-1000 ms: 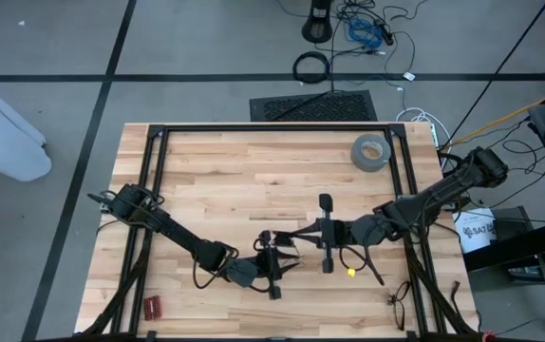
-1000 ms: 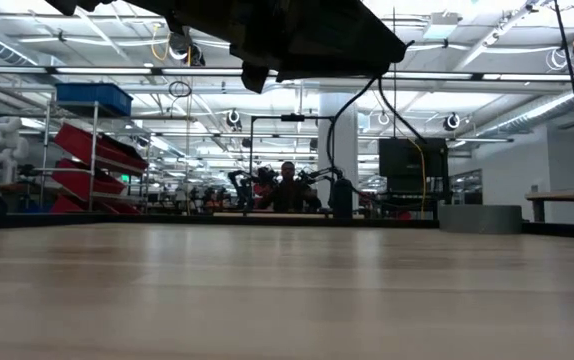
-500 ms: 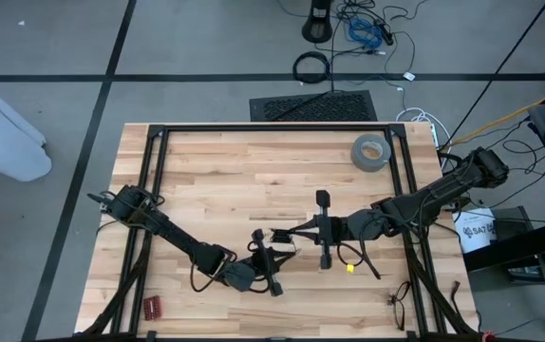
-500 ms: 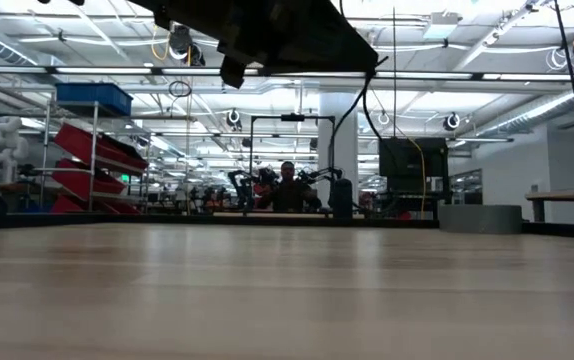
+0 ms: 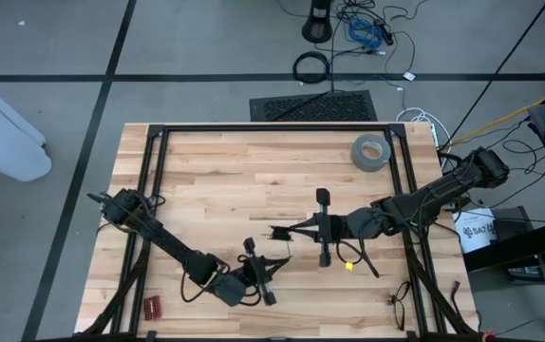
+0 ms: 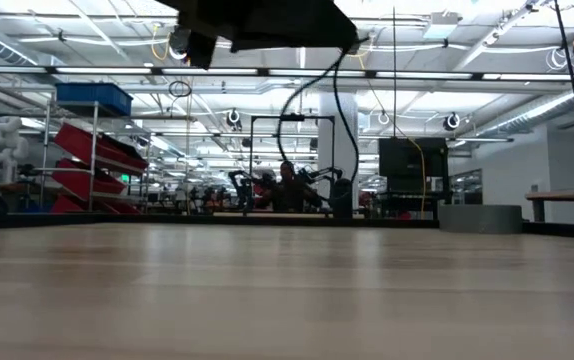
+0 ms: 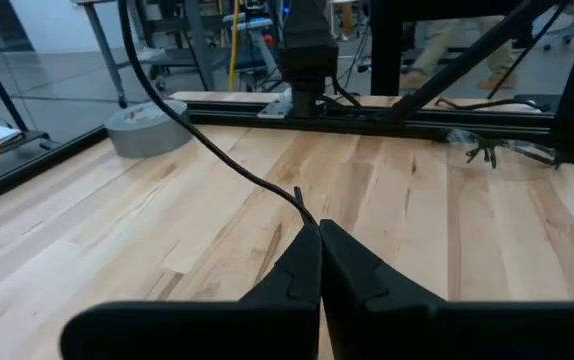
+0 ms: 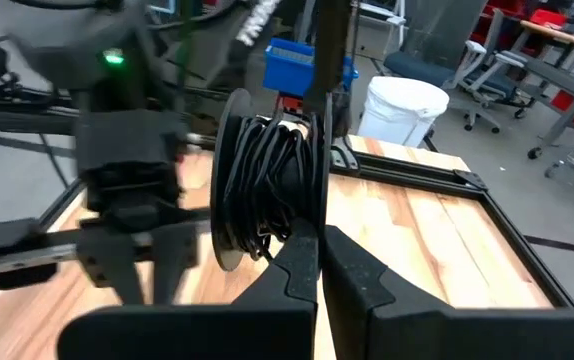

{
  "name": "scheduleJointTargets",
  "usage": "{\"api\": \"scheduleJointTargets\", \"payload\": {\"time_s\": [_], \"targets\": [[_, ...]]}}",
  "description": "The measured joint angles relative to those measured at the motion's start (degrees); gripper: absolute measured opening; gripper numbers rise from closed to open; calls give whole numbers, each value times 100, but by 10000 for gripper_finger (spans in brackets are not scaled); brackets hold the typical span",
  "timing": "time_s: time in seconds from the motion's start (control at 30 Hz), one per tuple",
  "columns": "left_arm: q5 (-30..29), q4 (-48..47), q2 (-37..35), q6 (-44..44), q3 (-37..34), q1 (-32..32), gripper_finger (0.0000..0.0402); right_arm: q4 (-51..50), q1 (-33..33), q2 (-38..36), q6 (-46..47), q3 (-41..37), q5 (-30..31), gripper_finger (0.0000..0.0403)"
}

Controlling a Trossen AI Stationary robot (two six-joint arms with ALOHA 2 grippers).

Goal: Coil cords
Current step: Coil the black wire onto the spool

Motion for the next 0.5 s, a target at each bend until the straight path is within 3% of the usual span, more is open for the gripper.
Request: {"api": "scheduleJointTargets", "payload": {"time_s": [0.5], "targets": [[-1422, 218, -30, 59, 2, -606, 1, -65, -161, -4, 259, 0, 23, 0]]}}
